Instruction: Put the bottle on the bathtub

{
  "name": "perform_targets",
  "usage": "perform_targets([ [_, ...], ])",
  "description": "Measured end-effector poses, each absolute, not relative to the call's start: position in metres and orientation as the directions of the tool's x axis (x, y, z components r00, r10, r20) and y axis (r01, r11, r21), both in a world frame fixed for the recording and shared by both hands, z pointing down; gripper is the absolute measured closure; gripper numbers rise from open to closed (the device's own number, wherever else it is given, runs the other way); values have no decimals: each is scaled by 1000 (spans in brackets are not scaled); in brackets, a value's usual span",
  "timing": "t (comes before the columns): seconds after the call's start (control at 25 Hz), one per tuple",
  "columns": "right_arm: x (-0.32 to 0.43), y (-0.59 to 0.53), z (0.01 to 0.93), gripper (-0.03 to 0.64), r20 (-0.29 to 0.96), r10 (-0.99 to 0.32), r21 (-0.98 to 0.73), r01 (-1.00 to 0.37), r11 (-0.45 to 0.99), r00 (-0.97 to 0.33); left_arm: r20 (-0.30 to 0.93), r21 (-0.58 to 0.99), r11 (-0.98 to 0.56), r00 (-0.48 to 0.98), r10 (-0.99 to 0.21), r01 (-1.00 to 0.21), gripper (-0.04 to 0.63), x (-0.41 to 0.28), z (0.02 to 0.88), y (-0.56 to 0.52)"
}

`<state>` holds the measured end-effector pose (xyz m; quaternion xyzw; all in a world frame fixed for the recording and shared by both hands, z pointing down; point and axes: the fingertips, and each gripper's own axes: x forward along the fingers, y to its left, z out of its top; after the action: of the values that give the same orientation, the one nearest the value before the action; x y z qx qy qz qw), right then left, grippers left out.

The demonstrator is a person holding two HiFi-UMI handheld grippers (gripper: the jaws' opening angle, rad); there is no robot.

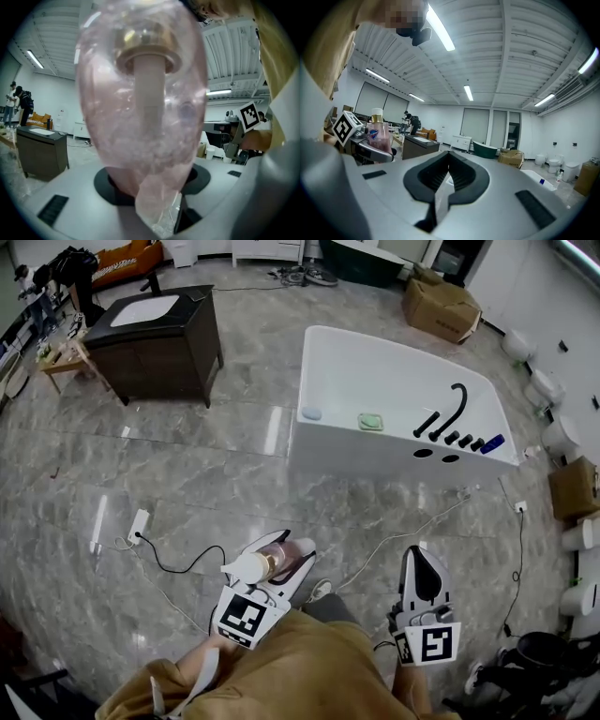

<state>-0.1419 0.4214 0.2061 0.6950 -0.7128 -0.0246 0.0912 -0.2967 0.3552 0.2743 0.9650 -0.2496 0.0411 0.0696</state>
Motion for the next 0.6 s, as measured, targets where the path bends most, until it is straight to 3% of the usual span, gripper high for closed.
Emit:
perform_targets([
  [0.6,-95,317,219,611,85,-987,124,-981,149,-139,188,82,-801,799,-571,-593,368,-273,296,290],
])
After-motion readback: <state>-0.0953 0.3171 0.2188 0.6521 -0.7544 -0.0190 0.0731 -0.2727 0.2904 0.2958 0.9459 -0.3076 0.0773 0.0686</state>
